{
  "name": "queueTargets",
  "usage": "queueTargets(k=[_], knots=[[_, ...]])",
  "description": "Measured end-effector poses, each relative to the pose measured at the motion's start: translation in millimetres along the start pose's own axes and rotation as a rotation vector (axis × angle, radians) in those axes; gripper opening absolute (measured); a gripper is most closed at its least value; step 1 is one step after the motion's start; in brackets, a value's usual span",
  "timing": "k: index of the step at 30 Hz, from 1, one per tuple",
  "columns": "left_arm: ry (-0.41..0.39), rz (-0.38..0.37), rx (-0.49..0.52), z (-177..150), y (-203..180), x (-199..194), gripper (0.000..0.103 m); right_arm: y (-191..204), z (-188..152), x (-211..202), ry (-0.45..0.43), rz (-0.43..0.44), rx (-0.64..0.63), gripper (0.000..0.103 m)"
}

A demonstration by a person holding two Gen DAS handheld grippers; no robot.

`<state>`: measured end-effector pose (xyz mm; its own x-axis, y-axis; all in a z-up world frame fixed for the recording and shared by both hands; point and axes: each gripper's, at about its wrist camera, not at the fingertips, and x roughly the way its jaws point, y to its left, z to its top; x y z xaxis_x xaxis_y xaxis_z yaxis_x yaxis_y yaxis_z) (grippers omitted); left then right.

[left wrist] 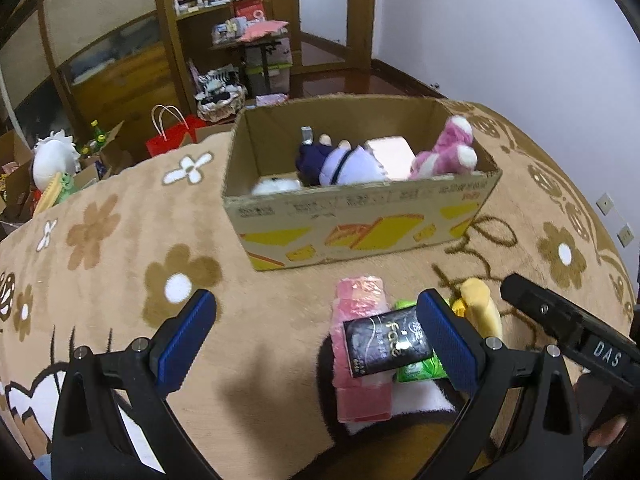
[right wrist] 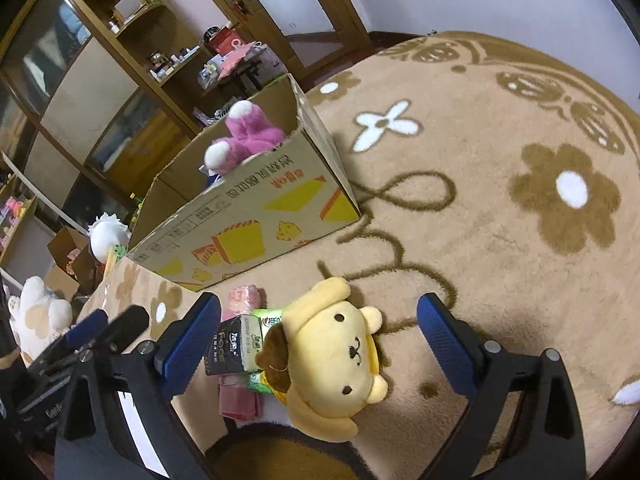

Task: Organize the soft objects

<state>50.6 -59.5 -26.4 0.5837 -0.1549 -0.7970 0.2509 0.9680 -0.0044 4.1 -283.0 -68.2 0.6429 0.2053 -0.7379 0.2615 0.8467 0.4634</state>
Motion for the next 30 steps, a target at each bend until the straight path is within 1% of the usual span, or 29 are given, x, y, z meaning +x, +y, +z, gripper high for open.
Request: queueTargets(k=[2, 10, 25, 28, 30], knots=[[0.004, -0.008, 0.008, -1.2, -1.9, 3.2, 0.100, -3.7, -0.9, 3.6, -0.002, 0.019, 0.014, 0.102], [0.035, -0.046, 0.021, -6.5, -8.7, 20.5, 0.099, -9.4, -6.5, 21.5, 0.033, 0.049, 0.027, 0.101], [0.086, -0.087, 0.020, -14.9, -6.9, 44.6, 0.099, -18.7, -10.8, 45.7, 0.085, 0.046, 0.034, 0.100], [0.095, -0.099, 0.035, -17.2, -9.9, 47.9, 0.099, -20.5, -11.1, 49.3, 0.097, 0.045, 0.029, 0.097], [0.100, -0.114, 0.041, -18.6, -11.8, 49.3, 0.099, -20.0, -11.3, 50.5, 0.105, 0.060, 0.022, 0.090]])
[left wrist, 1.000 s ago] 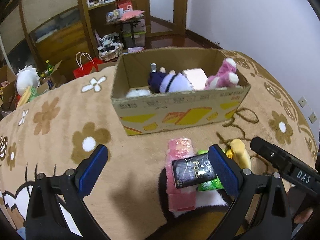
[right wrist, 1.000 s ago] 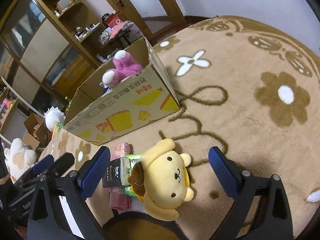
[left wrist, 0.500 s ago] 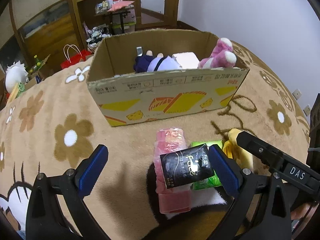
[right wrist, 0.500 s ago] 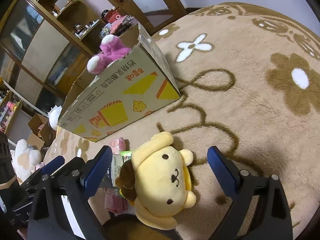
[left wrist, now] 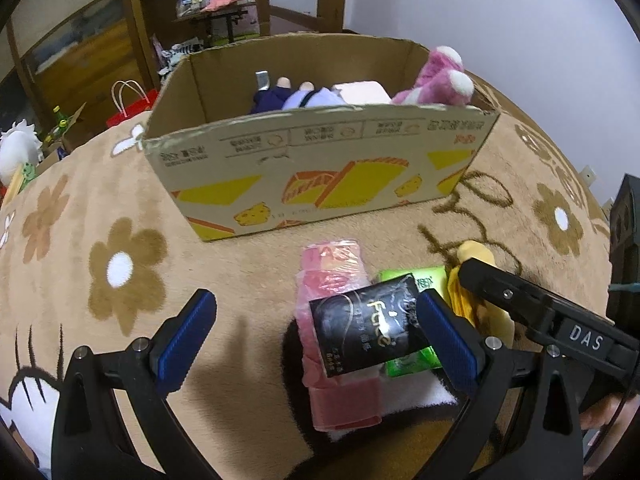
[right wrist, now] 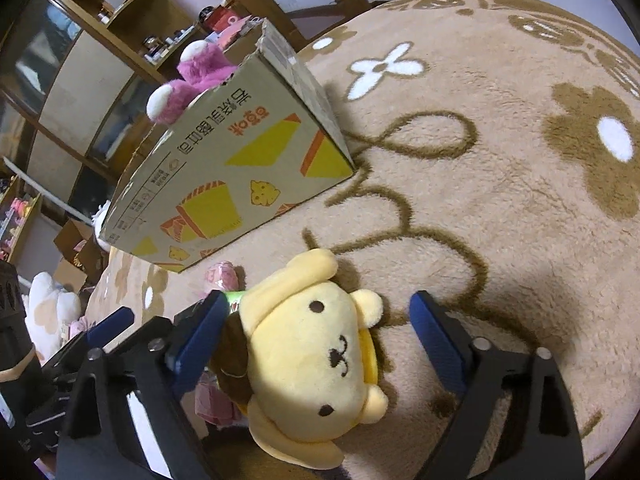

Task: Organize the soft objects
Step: 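Grasp the yellow dog plush with the right tool while the left tool grasps the black Face tissue pack, then lift both held items over the box and open both tools inside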

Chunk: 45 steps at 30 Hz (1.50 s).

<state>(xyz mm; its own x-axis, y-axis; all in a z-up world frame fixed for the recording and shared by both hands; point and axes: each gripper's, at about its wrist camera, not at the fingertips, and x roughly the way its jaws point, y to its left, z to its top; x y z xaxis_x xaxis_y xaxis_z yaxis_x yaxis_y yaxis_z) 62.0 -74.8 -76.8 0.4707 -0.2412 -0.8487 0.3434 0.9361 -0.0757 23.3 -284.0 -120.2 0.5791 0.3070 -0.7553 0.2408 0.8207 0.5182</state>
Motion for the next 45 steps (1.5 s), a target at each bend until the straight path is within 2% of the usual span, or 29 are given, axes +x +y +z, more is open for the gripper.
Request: queueTargets(k=[2, 6, 8, 14, 18, 20, 22, 26, 28, 31, 36, 45], knots=[[0.003, -0.026, 0.003, -1.0, -1.4, 1.0, 0.099, -1.1, 0.9, 2.2, 0.012, 0.018, -0.001, 0.086], [0.012, -0.031, 0.018, -2.9, -5.4, 4.2, 0.099, -9.2, 0.9, 6.3, 0.024, 0.060, 0.058, 0.068], [0.019, -0.038, 0.017, -3.9, -6.2, 6.4, 0.099, -10.9, 0.9, 7.6, 0.029, 0.082, 0.063, 0.063], [0.051, -0.051, 0.007, -6.6, -9.3, 19.6, 0.099, -4.7, 0.0, 10.5, 0.031, 0.073, 0.038, 0.062], [0.060, -0.031, 0.007, -9.3, -10.6, 26.3, 0.099, -3.5, 0.8, 11.5, 0.032, 0.081, 0.041, 0.062], [0.066, -0.029, 0.004, -9.9, -10.8, 28.7, 0.095, -3.2, 1.4, 11.3, 0.030, 0.081, 0.030, 0.058], [0.077, -0.041, -0.002, -10.7, -10.0, 30.6, 0.084, -0.5, 1.7, 9.5, 0.022, 0.077, 0.009, 0.057], [0.093, -0.055, -0.034, -11.9, -7.9, 32.8, 0.076, 1.2, 1.6, 7.0, 0.011, 0.066, -0.012, 0.056], [0.092, -0.057, -0.043, -11.4, -6.0, 31.0, 0.065, 2.3, 2.3, 4.4, -0.002, 0.051, -0.023, 0.056], [0.097, -0.068, -0.061, -12.4, -1.0, 29.9, 0.064, 3.9, 4.8, -1.3, -0.027, 0.035, -0.034, 0.056], [0.085, -0.027, -0.046, -13.7, 1.0, 24.7, 0.064, 8.7, 8.7, -11.8, -0.071, 0.016, -0.054, 0.056], [0.020, 0.010, -0.042, -8.9, 3.4, 5.2, 0.064, 26.7, 12.9, -38.7, -0.166, -0.002, -0.133, 0.056]])
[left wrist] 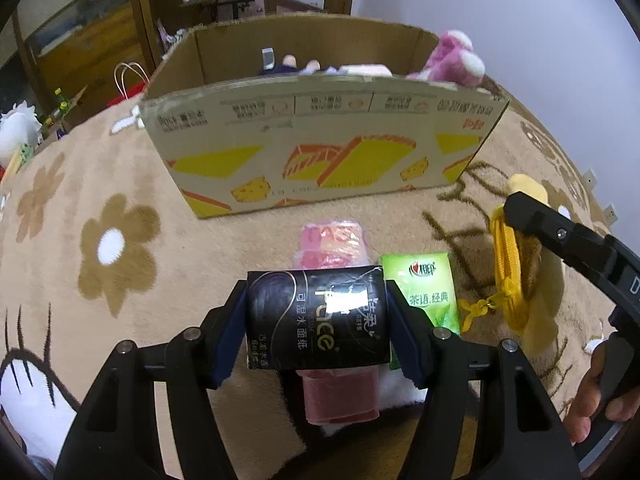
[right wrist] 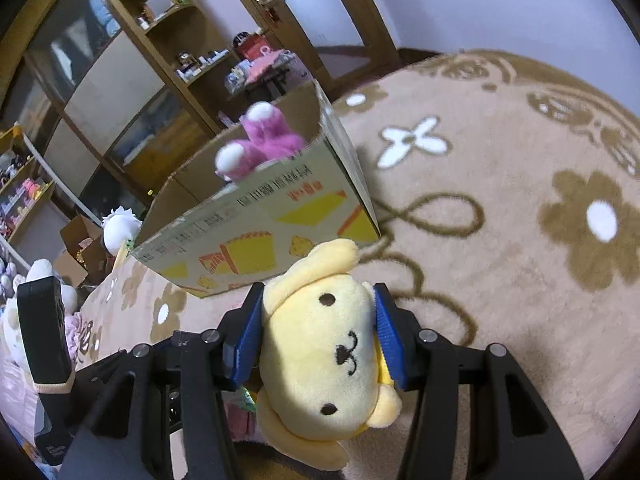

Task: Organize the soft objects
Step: 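Lift both held items over the box and open both tools inside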

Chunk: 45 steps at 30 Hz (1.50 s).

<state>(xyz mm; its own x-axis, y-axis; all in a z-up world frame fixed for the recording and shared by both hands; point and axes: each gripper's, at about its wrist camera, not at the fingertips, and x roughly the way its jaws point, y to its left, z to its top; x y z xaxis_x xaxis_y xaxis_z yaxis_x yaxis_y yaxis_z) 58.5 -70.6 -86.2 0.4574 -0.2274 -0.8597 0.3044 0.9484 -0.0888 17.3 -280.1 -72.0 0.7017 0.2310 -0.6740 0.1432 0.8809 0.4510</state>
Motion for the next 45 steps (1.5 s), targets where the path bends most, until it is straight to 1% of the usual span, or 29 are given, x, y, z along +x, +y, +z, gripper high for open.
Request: queueTargets(k=[7, 10, 13, 18, 20, 22, 26, 28, 32, 34, 41, 45], knots=[[-0.056, 0.038, 0.006, 5.9, 0.6, -18.9, 0.064, 16.3, 9.5, -22.6, -0.078, -0.007, -0.050, 0.056], [-0.084, 0.036, -0.005, 12.1, 2.9, -30.6, 0.064, 22.4, 15.1, -31.2, -0.109, -0.003, -0.063, 0.056], [-0.123, 0.067, -0.008, 22.0, 3.7, -43.6, 0.064, 28.7, 21.3, -38.1, -0.134, 0.005, -0.067, 0.056], [-0.188, 0.086, -0.007, 38.1, 6.9, -60.1, 0.064, 40.6, 34.5, -46.8, -0.185, -0.022, -0.109, 0.056], [-0.204, 0.089, -0.002, 44.4, 7.5, -63.1, 0.064, 41.8, 40.5, -50.1, -0.206, -0.026, -0.115, 0.056], [-0.216, 0.110, 0.010, 50.6, 6.7, -64.0, 0.064, 44.3, 49.5, -52.5, -0.228, -0.034, -0.125, 0.056], [-0.243, 0.109, 0.022, 63.9, 6.5, -68.7, 0.064, 51.6, 63.5, -55.0, -0.258, -0.046, -0.151, 0.056], [-0.267, 0.125, 0.049, 74.2, 3.3, -72.1, 0.064, 56.7, 72.2, -56.1, -0.273, -0.039, -0.165, 0.056], [-0.299, 0.154, 0.084, 93.3, 1.6, -72.9, 0.064, 72.6, 89.5, -55.0, -0.299, -0.037, -0.218, 0.056], [-0.312, 0.159, 0.083, 103.2, 3.0, -72.9, 0.064, 80.1, 96.7, -52.6, -0.307, -0.032, -0.237, 0.056], [-0.328, 0.195, 0.048, 127.0, 20.9, -62.2, 0.064, 104.0, 117.4, -29.3, -0.305, -0.032, -0.307, 0.056], [-0.323, 0.192, 0.003, 135.3, 33.9, -51.4, 0.064, 112.2, 125.3, -8.6, -0.282, -0.035, -0.328, 0.056]])
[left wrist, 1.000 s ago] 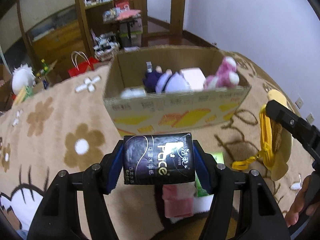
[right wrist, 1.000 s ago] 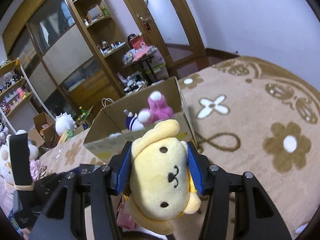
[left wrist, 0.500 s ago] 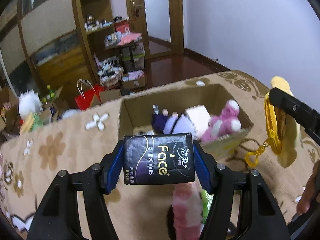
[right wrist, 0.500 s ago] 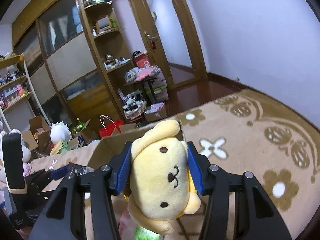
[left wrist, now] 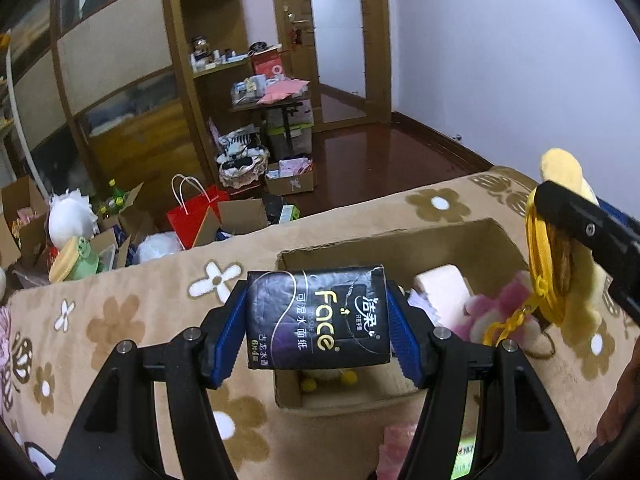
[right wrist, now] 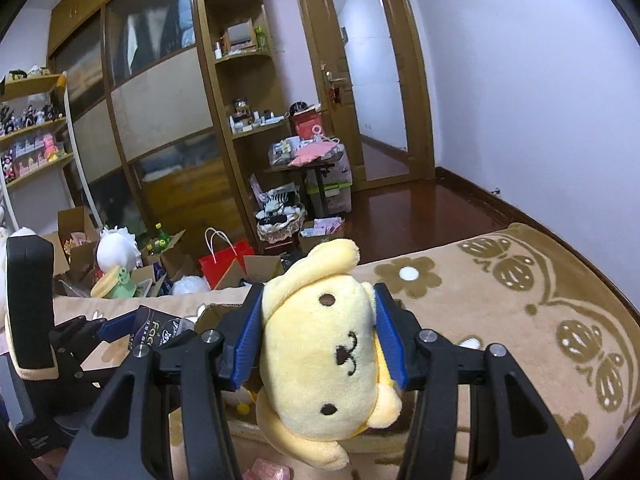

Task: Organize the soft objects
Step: 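Lift both held items over the box and open both tools inside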

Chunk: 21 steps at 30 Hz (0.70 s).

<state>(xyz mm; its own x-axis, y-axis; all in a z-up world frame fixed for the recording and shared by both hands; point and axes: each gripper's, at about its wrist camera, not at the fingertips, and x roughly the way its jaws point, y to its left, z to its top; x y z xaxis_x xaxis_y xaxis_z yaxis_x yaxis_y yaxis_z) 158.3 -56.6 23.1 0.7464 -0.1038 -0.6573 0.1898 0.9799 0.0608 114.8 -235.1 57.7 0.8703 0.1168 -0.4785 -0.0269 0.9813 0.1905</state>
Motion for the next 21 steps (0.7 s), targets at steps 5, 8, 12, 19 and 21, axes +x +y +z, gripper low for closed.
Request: queueTargets(k=[5, 8, 12, 19, 21], knots=[[0.027, 0.002, -0.032, 0.9, 8.9, 20.7, 0.064, 6.3, 1.7, 22.3, 0.031, 0.010, -0.012, 0.057], [0.038, 0.010, -0.032, -1.0, 11.6, 28.6, 0.065, 6.1, 0.2, 35.0, 0.067, -0.003, -0.016, 0.061], [0.043, 0.025, -0.029, -3.7, 15.5, 34.9, 0.078, 1.1, -4.2, 39.1, 0.087, -0.008, -0.006, 0.069], [0.070, 0.039, -0.034, -9.0, 20.6, 33.9, 0.098, -5.8, -4.6, 24.9, 0.071, -0.002, 0.056, 0.098], [0.066, 0.041, -0.036, -9.6, 20.4, 29.0, 0.099, -5.8, -3.9, 19.2, 0.077, -0.016, 0.061, 0.103]])
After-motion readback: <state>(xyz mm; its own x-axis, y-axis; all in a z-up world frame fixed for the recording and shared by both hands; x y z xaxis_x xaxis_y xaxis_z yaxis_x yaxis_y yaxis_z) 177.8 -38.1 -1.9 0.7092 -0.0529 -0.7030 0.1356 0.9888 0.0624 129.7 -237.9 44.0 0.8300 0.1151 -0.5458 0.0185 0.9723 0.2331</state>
